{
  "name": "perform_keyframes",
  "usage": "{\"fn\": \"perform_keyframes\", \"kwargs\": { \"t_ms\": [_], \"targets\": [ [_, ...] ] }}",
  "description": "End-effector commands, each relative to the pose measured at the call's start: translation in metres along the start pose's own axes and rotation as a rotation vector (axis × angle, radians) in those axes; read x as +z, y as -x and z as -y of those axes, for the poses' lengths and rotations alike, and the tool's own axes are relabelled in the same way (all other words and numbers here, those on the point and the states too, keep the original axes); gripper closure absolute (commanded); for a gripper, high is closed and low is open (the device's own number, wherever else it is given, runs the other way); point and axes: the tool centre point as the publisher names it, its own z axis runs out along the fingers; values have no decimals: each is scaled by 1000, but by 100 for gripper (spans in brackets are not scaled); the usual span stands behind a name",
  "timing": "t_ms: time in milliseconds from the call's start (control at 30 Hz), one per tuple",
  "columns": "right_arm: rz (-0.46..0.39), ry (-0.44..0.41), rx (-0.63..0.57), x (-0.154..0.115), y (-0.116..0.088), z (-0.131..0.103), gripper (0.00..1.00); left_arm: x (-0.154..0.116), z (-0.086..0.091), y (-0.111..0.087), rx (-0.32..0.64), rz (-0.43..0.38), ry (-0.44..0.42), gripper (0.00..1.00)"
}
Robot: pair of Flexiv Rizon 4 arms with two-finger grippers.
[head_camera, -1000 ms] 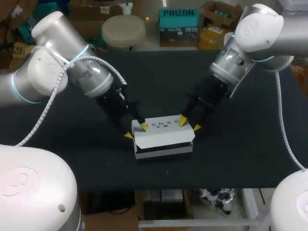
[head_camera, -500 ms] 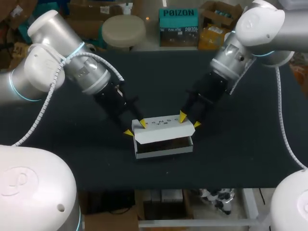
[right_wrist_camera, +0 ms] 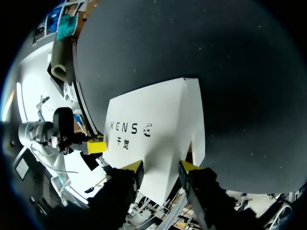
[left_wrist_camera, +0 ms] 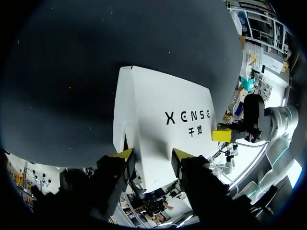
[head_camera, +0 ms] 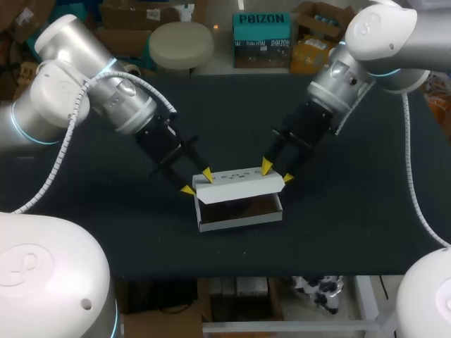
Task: Assemble the packaging by folding the flat box into shape, placing the metal phone stand inside, and closing the box properly
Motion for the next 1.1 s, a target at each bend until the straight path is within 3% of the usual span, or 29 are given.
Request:
{"fn": "perform_keyframes", "kwargs": {
  "t_ms": [33,1100],
  "targets": [
    [0,-12,1,0,-6,-3,51,2,5,-4,-8,-4,13,51],
    [-19,-33,9,-10,-15,-9,51,-23,21,-16,-41,-82,57,53]
  ]
}}
